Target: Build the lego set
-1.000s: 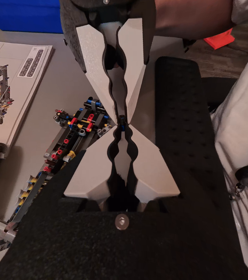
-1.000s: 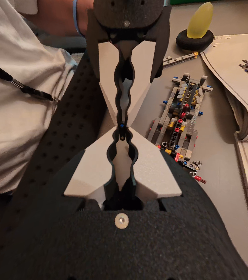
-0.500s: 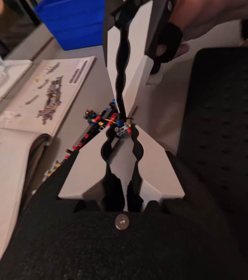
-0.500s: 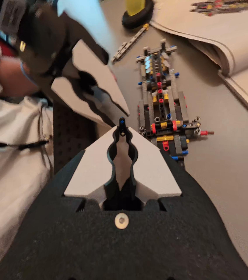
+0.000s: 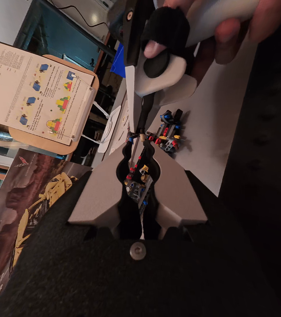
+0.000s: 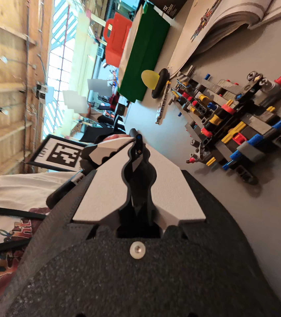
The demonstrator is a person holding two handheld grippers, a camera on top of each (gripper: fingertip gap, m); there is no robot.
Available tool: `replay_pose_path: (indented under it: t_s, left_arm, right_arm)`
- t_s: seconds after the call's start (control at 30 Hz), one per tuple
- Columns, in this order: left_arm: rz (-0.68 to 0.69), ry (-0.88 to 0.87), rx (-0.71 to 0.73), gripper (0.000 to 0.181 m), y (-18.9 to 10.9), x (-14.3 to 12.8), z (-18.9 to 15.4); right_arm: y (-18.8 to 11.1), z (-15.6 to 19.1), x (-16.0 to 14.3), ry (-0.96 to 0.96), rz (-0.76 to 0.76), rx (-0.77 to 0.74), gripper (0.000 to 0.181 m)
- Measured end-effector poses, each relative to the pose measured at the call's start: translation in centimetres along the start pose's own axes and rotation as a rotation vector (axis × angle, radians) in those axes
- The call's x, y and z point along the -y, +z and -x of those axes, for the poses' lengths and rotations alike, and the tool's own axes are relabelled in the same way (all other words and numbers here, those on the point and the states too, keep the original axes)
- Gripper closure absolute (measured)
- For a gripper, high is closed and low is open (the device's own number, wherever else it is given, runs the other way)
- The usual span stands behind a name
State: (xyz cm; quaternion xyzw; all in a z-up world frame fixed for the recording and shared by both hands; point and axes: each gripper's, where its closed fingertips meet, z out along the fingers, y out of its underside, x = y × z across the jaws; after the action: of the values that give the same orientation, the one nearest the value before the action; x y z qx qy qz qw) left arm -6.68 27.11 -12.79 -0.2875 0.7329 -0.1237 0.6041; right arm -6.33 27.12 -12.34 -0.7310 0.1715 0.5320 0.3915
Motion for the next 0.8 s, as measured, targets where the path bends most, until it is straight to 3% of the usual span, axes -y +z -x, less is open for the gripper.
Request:
replay_pose_path:
  t_s: [0.07, 0.17, 0.43, 0.53, 0.6, 0.7, 0.8]
  left_arm:
    - [0.006, 0.006, -0.005, 0.181, 0.0, 0.0, -0.3]
    - [-0.005, 0.037, 0.005, 0.181, -0.2, 0.5, -0.5]
    - [0.025, 0.090, 0.069, 0.160, -0.1, 0.3, -0.3]
    - [0.037, 0.103, 0.082, 0.178, -0.2, 0.0, 0.0]
    - [0.039, 0.074, 0.077, 0.179, -0.4, -0.1, 0.1]
    - [-0.002, 0.044, 0.071, 0.179, -0.8, 0.2, 0.3]
    - [-0.091, -0.053, -0.041, 0.179, -1.3, 0.6, 0.2]
  right_arm:
    - [0.0, 0.2, 0.1, 0.046, -0.028, 0.043, 0.175]
    - [0.0, 0.0, 0.0, 0.091, -0.055, 0.074, 0.175]
    - [0.7, 0.3, -0.1, 0.097, -0.102, 0.075, 0.176]
    - [0.7, 0.5, -0.1, 0.084, -0.121, 0.077, 0.175]
    - [0.7, 0.6, -0.1, 0.067, -0.116, 0.071, 0.175]
    - [0.7, 1.3, -0.3, -0.039, -0.095, 0.077, 0.175]
    - [0.3, 1.8, -0.8, -0.363, 0.033, 0.036, 0.172]
